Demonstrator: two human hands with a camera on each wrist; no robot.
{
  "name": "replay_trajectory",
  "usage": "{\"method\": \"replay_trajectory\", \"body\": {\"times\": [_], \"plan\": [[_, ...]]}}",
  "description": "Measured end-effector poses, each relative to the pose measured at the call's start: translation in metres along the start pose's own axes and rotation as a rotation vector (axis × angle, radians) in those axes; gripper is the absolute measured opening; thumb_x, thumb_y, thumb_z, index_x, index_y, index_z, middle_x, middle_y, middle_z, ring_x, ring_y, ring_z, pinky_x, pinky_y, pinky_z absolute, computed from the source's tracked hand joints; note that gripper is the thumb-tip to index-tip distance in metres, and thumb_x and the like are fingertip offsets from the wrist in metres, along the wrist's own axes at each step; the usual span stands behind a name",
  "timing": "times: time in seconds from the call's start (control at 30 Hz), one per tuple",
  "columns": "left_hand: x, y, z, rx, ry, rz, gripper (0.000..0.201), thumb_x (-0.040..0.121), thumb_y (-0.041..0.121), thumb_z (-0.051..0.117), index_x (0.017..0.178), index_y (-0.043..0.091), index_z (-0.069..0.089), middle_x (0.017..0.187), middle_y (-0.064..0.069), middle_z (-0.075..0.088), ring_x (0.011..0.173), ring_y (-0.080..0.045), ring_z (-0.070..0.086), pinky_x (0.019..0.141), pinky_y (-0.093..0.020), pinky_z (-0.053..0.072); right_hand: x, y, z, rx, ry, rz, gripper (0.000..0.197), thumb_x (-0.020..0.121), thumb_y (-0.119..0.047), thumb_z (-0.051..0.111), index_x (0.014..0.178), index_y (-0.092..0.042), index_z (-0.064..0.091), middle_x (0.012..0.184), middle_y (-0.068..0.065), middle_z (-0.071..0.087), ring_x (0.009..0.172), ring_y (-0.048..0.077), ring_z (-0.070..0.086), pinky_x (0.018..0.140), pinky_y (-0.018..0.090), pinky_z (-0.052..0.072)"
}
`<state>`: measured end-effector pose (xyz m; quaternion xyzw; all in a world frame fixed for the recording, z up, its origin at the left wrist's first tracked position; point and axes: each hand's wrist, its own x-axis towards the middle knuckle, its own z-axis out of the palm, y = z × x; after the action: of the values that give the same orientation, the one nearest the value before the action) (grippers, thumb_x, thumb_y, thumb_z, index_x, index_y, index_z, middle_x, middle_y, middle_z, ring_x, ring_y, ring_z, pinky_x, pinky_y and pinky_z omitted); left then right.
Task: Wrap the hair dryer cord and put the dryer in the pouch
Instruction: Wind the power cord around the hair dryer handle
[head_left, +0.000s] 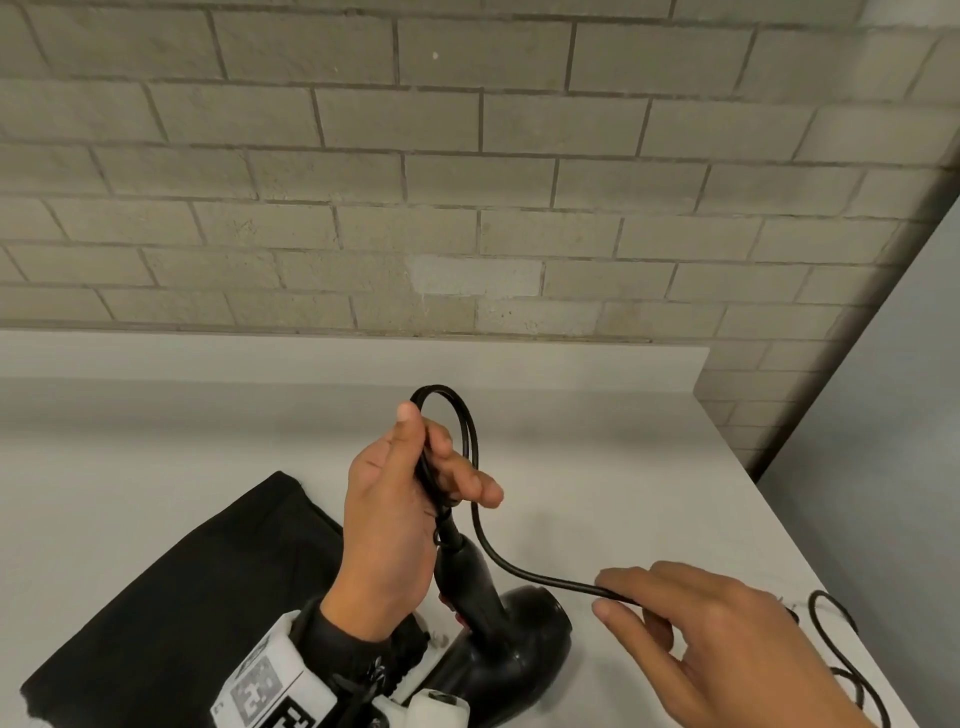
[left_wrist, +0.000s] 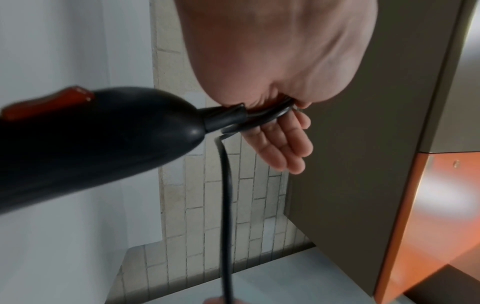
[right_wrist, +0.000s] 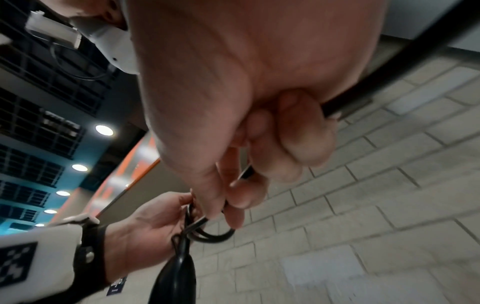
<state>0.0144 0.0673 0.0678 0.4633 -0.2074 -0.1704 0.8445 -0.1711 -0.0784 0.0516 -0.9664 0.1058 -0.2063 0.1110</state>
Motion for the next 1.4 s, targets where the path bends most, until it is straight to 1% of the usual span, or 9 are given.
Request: {"method": "replay_trajectory", "body": {"times": [0.33, 0.6, 0.77, 0.87, 0.97, 1.07, 1.13, 1.27, 1.4], "plan": [[-0.006, 0.003, 0.007, 0.136, -0.102, 0.011, 0.044, 0.096, 0.039, 0.037, 0.073, 0.007, 0.056, 0.052, -0.015, 0.064, 0.058, -0.033, 0.069, 0.066, -0.035, 0.058, 0.029, -0.018, -0.037, -0.02, 0.112, -0.224, 0.023, 0.095, -0.045, 0.047, 0.093, -0.035, 0.067, 0.061, -0.01, 0.046, 0.045, 0.012, 0.041, 0.036, 0.025, 0.038], [-0.01, 0.006, 0.007, 0.25, -0.32, -0.023, 0.048, 0.1, 0.043, 0.039, 0.073, 0.01, 0.062, 0.052, -0.018, 0.064, 0.048, -0.03, 0.065, 0.058, -0.031, 0.054, 0.063, -0.027, -0.043, 0.115, 0.248, -0.255, 0.018, 0.096, -0.04, 0.055, 0.093, -0.028, 0.069, 0.065, -0.013, 0.051, 0.053, 0.007, 0.041, 0.044, 0.03, 0.043], [-0.012, 0.006, 0.008, 0.229, -0.444, -0.077, 0.049, 0.099, 0.044, 0.038, 0.072, 0.012, 0.064, 0.042, -0.008, 0.054, 0.036, -0.022, 0.051, 0.048, -0.027, 0.047, 0.082, -0.03, -0.033, 0.184, 0.273, -0.225, 0.019, 0.095, -0.042, 0.055, 0.097, -0.029, 0.07, 0.069, -0.015, 0.055, 0.056, -0.003, 0.04, 0.049, 0.025, 0.044], [-0.01, 0.004, 0.006, 0.144, -0.475, -0.12, 0.049, 0.095, 0.049, 0.046, 0.072, 0.009, 0.061, 0.038, 0.0, 0.041, 0.032, -0.012, 0.032, 0.041, -0.019, 0.033, 0.088, -0.026, -0.02, 0.306, 0.278, -0.186, 0.02, 0.094, -0.044, 0.056, 0.1, -0.031, 0.069, 0.079, -0.018, 0.058, 0.057, 0.0, 0.046, 0.055, 0.016, 0.039], [-0.008, 0.004, 0.004, 0.093, -0.512, -0.152, 0.051, 0.088, 0.059, 0.06, 0.069, 0.012, 0.058, 0.039, 0.005, 0.035, 0.034, -0.009, 0.024, 0.043, -0.02, 0.023, 0.091, -0.021, -0.008, 0.411, 0.222, -0.125, 0.035, 0.094, -0.055, 0.048, 0.12, -0.035, 0.061, 0.104, -0.02, 0.052, 0.058, 0.011, 0.052, 0.059, 0.02, 0.046], [-0.007, 0.005, 0.002, 0.053, -0.551, -0.2, 0.051, 0.084, 0.061, 0.064, 0.067, 0.014, 0.055, 0.039, 0.006, 0.033, 0.033, -0.008, 0.022, 0.042, -0.023, 0.017, 0.091, -0.017, 0.004, 0.439, 0.08, -0.153, 0.052, 0.097, -0.061, 0.032, 0.139, -0.034, 0.046, 0.123, -0.019, 0.052, 0.09, 0.009, 0.062, 0.08, 0.027, 0.052], [-0.007, 0.006, 0.002, 0.038, -0.572, -0.219, 0.05, 0.084, 0.06, 0.065, 0.066, 0.015, 0.055, 0.038, 0.007, 0.033, 0.032, -0.008, 0.022, 0.042, -0.022, 0.018, 0.092, -0.013, 0.009, 0.459, 0.032, -0.212, 0.043, 0.101, -0.051, 0.032, 0.135, -0.03, 0.048, 0.115, -0.02, 0.058, 0.096, 0.001, 0.06, 0.083, 0.023, 0.05], [-0.008, 0.005, 0.003, 0.051, -0.592, -0.213, 0.049, 0.085, 0.06, 0.064, 0.066, 0.016, 0.056, 0.039, 0.006, 0.035, 0.032, -0.009, 0.025, 0.042, -0.023, 0.02, 0.095, -0.009, 0.015, 0.405, 0.106, -0.261, 0.025, 0.099, -0.03, 0.034, 0.115, -0.023, 0.053, 0.077, -0.015, 0.05, 0.067, 0.003, 0.048, 0.06, 0.02, 0.042], [-0.008, 0.002, 0.003, 0.067, -0.622, -0.178, 0.044, 0.09, 0.056, 0.06, 0.074, 0.016, 0.058, 0.044, 0.004, 0.044, 0.037, -0.013, 0.039, 0.046, -0.023, 0.035, 0.096, -0.009, 0.017, 0.493, 0.195, -0.229, 0.024, 0.097, -0.026, 0.034, 0.108, -0.017, 0.054, 0.074, -0.02, 0.044, 0.065, 0.003, 0.045, 0.06, 0.016, 0.038]]}}
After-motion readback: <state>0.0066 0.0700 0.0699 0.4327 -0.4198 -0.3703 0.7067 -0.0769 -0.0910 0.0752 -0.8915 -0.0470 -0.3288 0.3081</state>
